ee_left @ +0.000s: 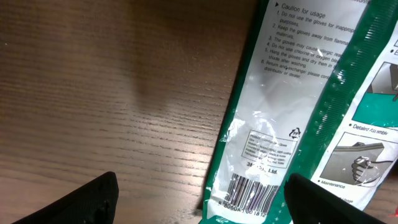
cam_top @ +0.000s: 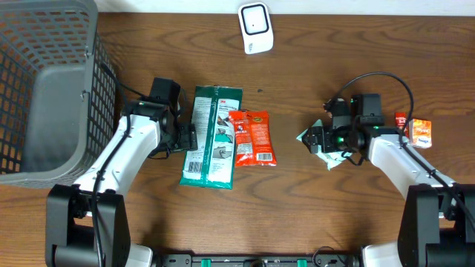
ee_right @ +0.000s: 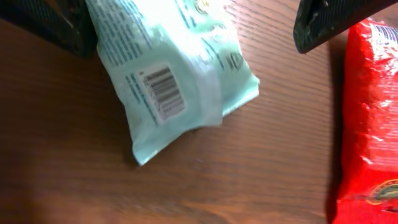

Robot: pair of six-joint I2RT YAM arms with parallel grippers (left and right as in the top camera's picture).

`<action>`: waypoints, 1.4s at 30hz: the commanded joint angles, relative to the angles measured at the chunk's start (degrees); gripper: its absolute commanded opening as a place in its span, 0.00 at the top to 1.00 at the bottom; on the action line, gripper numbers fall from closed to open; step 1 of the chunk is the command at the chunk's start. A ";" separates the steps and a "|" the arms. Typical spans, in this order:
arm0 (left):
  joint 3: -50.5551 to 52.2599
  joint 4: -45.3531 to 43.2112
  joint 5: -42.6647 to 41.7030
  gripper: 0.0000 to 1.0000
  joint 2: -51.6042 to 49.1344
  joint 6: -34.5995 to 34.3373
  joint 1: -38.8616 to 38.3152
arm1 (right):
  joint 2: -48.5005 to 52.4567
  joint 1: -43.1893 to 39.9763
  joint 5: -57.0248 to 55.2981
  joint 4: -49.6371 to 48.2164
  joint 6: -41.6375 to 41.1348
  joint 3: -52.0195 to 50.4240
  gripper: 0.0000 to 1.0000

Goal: Scan the item barcode

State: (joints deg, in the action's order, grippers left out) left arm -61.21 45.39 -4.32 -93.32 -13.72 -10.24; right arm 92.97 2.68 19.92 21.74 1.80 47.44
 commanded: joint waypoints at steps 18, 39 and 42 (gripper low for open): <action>-0.24 0.15 0.50 0.14 0.07 -0.15 0.02 | -1.07 1.38 -18.95 18.60 -11.54 11.45 0.01; -0.24 0.15 0.50 0.14 0.07 -0.13 0.02 | -1.09 7.23 -6.12 4.63 -23.69 -4.63 0.11; -0.24 0.15 0.48 0.13 0.07 -0.13 0.02 | -1.11 7.72 -8.90 4.94 -23.56 -4.35 0.12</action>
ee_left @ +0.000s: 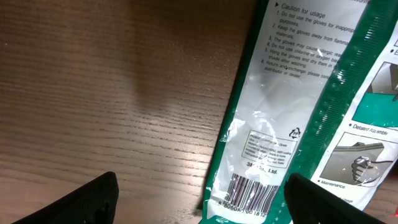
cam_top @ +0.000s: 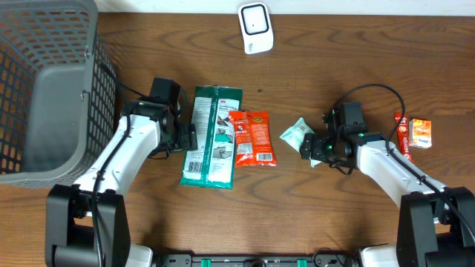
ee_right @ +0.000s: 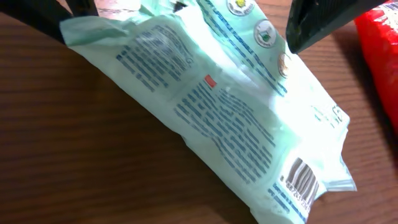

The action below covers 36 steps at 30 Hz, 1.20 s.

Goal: Scan the item barcode

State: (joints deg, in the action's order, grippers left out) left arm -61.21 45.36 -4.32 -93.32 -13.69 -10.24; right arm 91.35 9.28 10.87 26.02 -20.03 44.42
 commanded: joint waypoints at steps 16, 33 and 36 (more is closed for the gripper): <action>-0.24 0.17 0.48 0.14 0.07 -0.17 0.02 | -1.05 2.99 -9.25 23.78 8.20 18.12 0.12; -0.24 0.17 0.50 0.14 0.07 -0.15 0.02 | -0.90 13.75 -6.51 19.52 20.94 18.10 0.01; -0.24 0.17 0.48 0.14 0.07 -0.15 0.02 | -0.90 13.75 -3.91 18.99 21.64 18.10 0.01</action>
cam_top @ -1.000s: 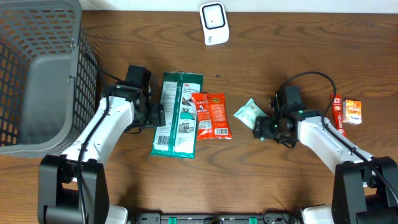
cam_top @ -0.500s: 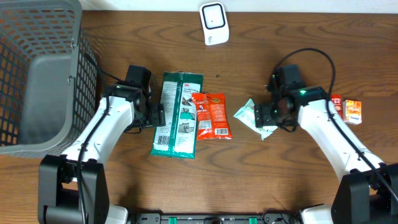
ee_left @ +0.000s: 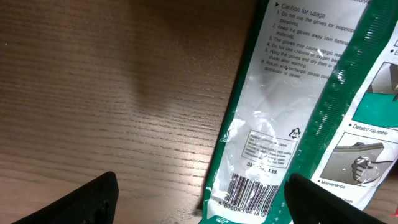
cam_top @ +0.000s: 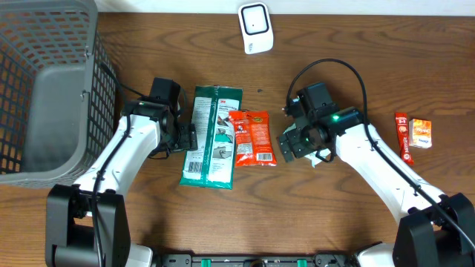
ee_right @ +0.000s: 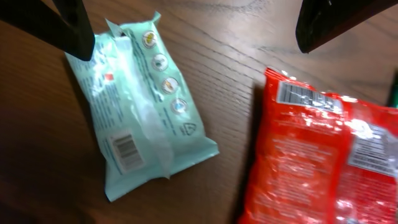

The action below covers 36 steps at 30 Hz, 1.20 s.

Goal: Scan the item barcode

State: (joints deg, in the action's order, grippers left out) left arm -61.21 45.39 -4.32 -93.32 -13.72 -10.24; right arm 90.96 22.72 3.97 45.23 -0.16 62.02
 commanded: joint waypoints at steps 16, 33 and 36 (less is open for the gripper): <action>-0.24 0.15 0.50 0.13 0.07 -0.13 0.02 | -0.07 3.78 -11.74 1.99 3.30 0.11 0.53; -0.24 0.15 0.50 0.14 0.07 -0.15 0.02 | 10.75 8.24 -27.32 -8.04 9.33 -4.83 0.55; -0.24 0.15 0.48 0.14 0.07 -0.13 0.02 | 13.09 8.24 -27.85 -8.39 9.68 -4.83 0.55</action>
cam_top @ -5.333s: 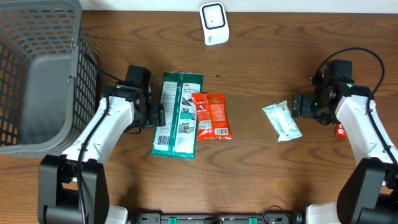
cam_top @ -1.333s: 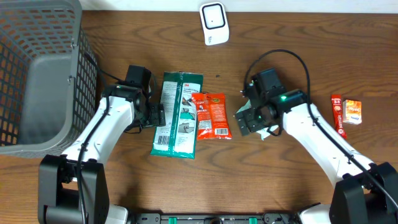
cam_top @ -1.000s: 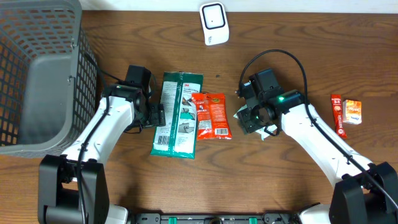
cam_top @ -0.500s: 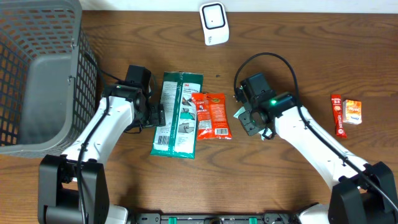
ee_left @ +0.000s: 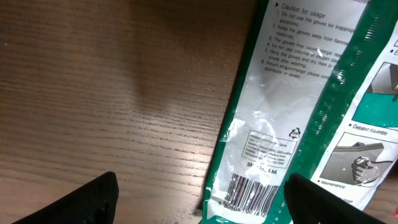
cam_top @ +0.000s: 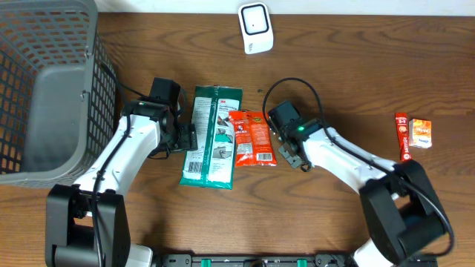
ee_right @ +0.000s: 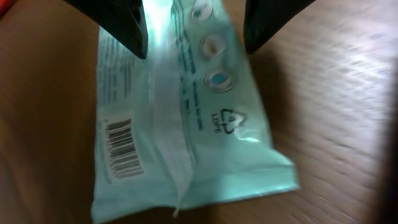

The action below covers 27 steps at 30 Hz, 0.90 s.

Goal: Scan the item barcode

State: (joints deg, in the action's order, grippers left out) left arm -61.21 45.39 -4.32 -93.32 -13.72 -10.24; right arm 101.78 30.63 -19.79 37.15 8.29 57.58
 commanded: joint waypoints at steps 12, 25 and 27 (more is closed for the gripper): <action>-0.24 0.15 0.48 0.14 0.07 -0.15 0.02 | 6.01 0.96 4.02 -0.11 -1.44 -0.39 0.78; -0.24 0.15 0.48 0.14 0.07 -0.15 0.02 | -4.92 0.70 7.28 2.08 -7.43 2.12 0.98; -0.24 0.15 0.48 0.14 0.07 -0.13 0.02 | -6.29 0.70 7.26 2.29 -7.43 2.12 0.90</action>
State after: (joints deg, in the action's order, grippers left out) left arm -61.21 45.36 -4.32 -93.32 -13.69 -10.24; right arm 99.79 30.94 -15.64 39.22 2.57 59.18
